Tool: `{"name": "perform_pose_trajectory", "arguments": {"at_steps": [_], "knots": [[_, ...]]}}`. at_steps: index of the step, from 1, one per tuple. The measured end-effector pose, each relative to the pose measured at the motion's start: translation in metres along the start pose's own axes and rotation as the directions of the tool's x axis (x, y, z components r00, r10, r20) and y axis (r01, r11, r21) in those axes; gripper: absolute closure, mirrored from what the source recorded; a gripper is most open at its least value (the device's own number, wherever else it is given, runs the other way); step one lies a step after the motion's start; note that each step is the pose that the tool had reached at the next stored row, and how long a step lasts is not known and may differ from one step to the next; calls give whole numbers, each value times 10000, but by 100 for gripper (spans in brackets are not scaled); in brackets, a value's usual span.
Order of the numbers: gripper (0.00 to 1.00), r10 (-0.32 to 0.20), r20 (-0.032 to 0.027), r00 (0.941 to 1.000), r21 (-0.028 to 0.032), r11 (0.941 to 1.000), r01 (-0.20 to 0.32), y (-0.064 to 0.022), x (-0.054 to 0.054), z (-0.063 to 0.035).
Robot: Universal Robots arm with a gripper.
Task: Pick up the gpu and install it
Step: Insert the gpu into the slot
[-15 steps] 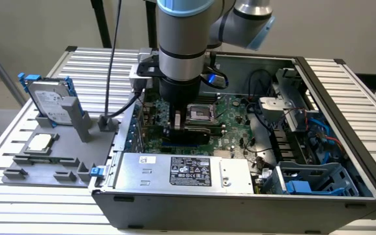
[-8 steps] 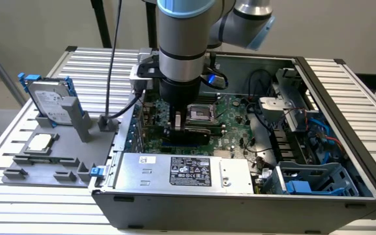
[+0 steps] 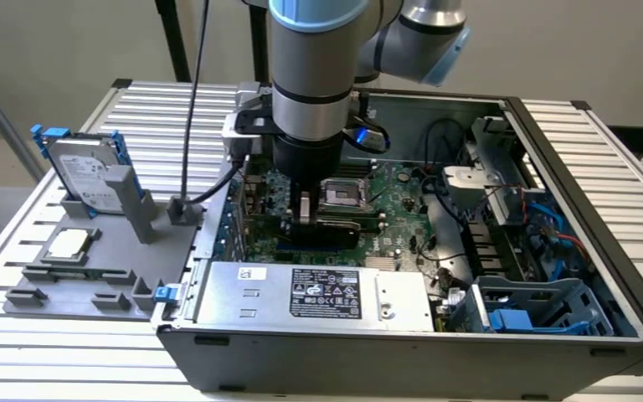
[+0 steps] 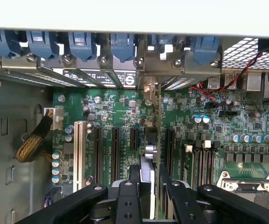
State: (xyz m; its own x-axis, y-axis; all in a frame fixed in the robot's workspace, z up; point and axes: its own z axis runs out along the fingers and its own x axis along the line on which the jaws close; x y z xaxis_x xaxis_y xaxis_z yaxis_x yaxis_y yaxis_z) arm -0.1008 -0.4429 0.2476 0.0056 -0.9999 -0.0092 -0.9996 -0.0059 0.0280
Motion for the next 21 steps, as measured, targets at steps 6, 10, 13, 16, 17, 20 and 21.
{"name": "perform_pose_trajectory", "arguments": {"at_steps": [6, 10, 13, 16, 17, 20, 21], "knots": [[73, -107, -2, 9999, -1, 9999, 107, 0, 0, 6], [73, -206, -7, 9998, -2, 9998, 206, -1, 0, 10], [73, -294, -12, 9996, -2, 9996, 294, 0, 0, 10], [73, -383, -18, 9993, -3, 9993, 383, 0, 0, 10], [73, -411, -20, 9992, -3, 9992, 411, 0, 0, 11], [73, -447, -26, 9990, -4, 9990, 447, 0, 0, 11], [73, -447, -26, 9990, -4, 9990, 447, 0, 0, 10]]}}
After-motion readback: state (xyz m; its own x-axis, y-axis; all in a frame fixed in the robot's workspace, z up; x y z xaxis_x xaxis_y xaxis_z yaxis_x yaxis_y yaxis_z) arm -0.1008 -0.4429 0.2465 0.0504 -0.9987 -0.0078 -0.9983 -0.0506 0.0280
